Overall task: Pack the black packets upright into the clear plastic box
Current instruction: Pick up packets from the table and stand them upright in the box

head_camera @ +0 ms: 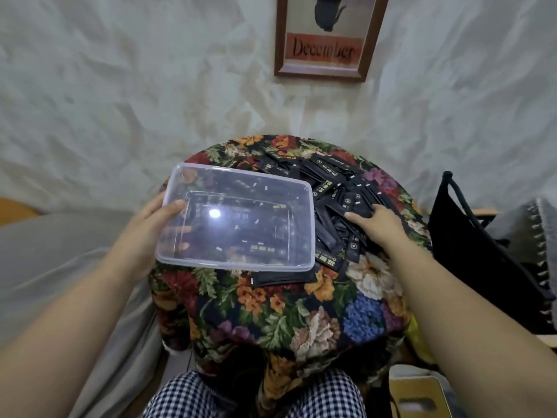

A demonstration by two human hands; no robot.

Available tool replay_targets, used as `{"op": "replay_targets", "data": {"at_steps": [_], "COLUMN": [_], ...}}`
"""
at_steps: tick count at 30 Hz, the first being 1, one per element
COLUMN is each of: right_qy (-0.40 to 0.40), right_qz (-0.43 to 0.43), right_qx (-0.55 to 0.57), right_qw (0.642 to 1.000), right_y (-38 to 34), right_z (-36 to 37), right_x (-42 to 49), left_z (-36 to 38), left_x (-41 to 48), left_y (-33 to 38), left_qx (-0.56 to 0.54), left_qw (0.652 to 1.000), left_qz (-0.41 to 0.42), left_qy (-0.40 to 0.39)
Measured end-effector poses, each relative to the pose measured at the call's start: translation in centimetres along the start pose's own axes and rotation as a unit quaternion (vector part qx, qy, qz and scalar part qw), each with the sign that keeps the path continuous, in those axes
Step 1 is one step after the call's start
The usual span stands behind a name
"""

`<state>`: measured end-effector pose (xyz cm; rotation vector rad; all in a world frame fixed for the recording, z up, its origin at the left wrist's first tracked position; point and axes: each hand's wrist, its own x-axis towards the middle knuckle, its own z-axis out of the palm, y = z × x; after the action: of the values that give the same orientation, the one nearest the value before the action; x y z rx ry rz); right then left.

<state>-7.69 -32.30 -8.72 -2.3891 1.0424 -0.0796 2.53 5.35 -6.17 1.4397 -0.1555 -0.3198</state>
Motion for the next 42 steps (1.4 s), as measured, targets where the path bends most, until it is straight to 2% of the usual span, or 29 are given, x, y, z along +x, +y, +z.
{"op": "replay_targets", "data": {"at_steps": [6,18,22,26,32,36,39,42], "right_qy": [-0.034,-0.049,-0.083,-0.056,-0.046,-0.019,0.037,0.022], "right_qz": [0.009,-0.082,-0.064,-0.079,-0.082,-0.132,-0.168,-0.24], "right_qx": [0.082,0.146,0.265,0.237,0.291,0.306,0.341,0.39], "right_qw": [0.996,0.985,0.958,0.967,0.952,0.943,0.924,0.889], "right_y": [-0.7,-0.1,0.3,0.7,0.5,-0.6,-3.4,-7.8], "right_z": [-0.2,0.5,0.1,0.0,-0.6,-2.1,-4.1,-5.1], "right_x": [0.1,-1.9,-2.4,-2.5,-3.1,-4.3,-5.9,-9.0], "left_z": [0.1,0.0,0.4,0.8,1.0,1.1,1.6,2.9], "left_x": [-0.1,-0.5,-0.7,-0.9,-1.0,-1.3,-1.9,-3.1], "left_y": [-0.3,-0.9,-0.8,-0.8,-0.9,-1.0,-1.1,-1.2], "left_qx": [0.0,-0.004,-0.004,-0.003,-0.004,-0.006,-0.001,0.012], "left_qw": [1.0,1.0,1.0,1.0,1.0,1.0,1.0,0.999], "left_qz": [0.002,0.001,0.002,0.003,0.002,0.006,0.017,0.038], "left_qy": [-0.003,-0.009,-0.008,-0.014,-0.01,-0.004,-0.002,-0.014]}}
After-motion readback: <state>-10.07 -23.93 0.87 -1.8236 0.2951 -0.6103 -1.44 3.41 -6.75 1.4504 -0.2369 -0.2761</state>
